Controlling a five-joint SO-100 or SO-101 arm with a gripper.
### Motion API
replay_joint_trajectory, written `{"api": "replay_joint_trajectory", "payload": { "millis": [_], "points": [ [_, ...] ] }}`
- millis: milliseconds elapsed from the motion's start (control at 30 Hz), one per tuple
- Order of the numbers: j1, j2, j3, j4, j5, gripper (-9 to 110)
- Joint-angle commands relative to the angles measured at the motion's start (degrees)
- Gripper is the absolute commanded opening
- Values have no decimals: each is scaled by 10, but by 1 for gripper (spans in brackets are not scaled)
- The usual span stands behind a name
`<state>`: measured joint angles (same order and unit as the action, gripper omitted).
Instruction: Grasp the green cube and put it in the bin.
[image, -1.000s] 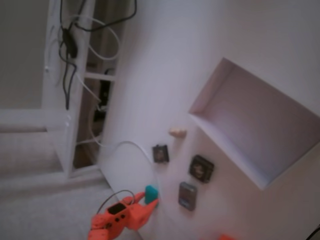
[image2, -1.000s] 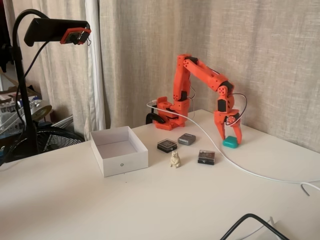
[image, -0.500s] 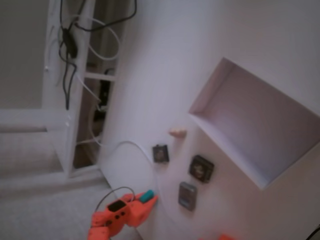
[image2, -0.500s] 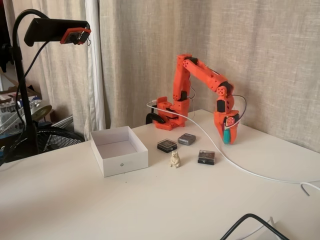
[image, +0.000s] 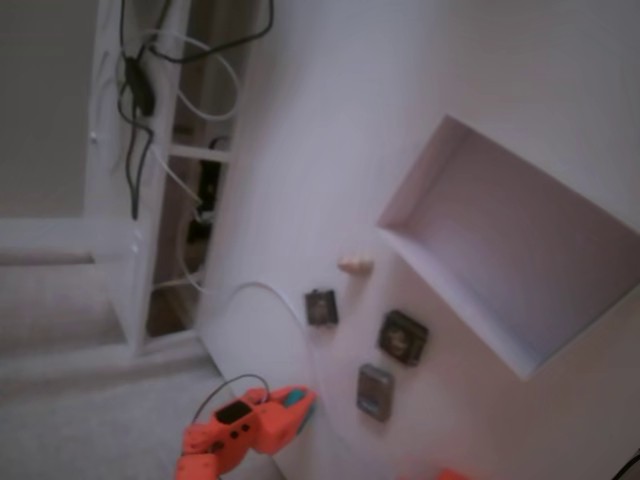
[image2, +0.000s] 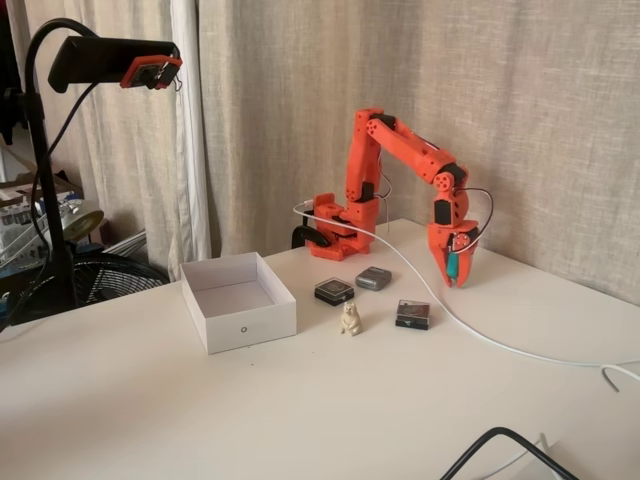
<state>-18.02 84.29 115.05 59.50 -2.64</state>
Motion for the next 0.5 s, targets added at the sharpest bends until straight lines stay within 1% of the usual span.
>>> {"api": "replay_joint_trajectory", "payload": {
  "millis": [0,167,467],
  "points": [
    [-2,5,-4,-8,-2,-8],
    [12,8,-16,-18,-3,-8],
    [24,29,-100,60,-3,-8]
  ]
}}
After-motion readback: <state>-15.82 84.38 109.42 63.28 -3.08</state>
